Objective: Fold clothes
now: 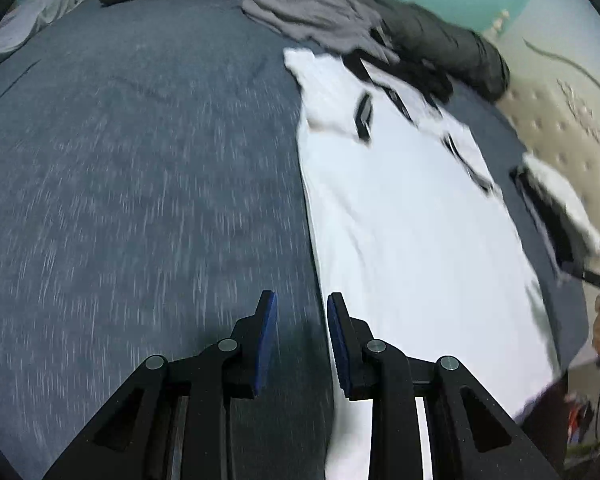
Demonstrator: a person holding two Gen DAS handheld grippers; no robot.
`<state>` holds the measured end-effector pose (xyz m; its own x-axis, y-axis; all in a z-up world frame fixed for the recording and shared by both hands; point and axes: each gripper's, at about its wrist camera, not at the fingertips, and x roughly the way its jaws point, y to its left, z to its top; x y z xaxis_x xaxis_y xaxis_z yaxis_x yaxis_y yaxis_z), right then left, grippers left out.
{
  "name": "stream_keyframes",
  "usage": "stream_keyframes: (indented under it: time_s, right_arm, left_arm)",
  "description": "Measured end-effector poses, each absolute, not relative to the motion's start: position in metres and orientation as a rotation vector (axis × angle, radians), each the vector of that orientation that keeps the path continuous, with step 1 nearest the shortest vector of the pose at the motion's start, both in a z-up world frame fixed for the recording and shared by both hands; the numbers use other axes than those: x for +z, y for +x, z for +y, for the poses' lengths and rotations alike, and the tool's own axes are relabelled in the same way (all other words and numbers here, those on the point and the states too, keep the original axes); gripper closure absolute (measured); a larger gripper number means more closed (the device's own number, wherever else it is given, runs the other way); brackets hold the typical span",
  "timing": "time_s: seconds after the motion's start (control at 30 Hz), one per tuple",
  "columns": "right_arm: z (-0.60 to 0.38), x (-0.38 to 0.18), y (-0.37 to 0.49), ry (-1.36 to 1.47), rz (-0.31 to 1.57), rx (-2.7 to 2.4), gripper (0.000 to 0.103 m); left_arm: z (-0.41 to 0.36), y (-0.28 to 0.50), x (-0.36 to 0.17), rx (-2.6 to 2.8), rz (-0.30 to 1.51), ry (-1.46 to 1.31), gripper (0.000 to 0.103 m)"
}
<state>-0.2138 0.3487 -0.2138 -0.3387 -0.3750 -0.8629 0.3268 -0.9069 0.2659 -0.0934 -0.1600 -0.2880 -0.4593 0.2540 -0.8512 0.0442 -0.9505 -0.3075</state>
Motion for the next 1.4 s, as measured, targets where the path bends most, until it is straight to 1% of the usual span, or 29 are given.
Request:
stream_keyframes:
  time_s: [0.03, 0.07, 0.13, 0.47, 0.63, 0.83, 1.03, 1.4]
  right_arm:
    - [0.358, -0.214, -0.206, 1.491, -0.067, -2.268, 0.064]
    - [0.366, -0.215, -0.198, 1.503, -0.072, -2.266, 0.063]
    - [0.38, -0.22, -0.186, 1.534, -0.08, -2.257, 0.061]
    - [0.437, -0.251, -0.129, 1.699, -0.113, -2.217, 0.059]
    - [0.449, -0.263, -0.113, 1.762, -0.125, -2.186, 0.058]
    - [0.453, -0.274, -0.101, 1.816, -0.118, -2.147, 0.058]
    - [0.452, -0.28, -0.094, 1.829, -0.135, -2.12, 0.058]
    - [0.452, -0.284, -0.092, 1.841, -0.174, -2.1, 0.058]
  left_arm:
    - [-0.157, -0.086, -0.289, 2.53, -0.426, -1.578, 0.072]
    - [-0.154, -0.079, -0.29, 2.517, -0.417, -1.595, 0.064]
    - [-0.148, -0.066, -0.291, 2.494, -0.399, -1.626, 0.057]
    - [-0.133, -0.021, -0.293, 2.425, -0.345, -1.718, 0.057]
    - [-0.127, -0.012, -0.296, 2.388, -0.327, -1.759, 0.057]
    - [-0.116, -0.005, -0.312, 2.33, -0.292, -1.826, 0.057]
    - [-0.114, 0.003, -0.324, 2.304, -0.296, -1.862, 0.057]
    - [-0.119, 0.02, -0.328, 2.246, -0.388, -1.863, 0.057]
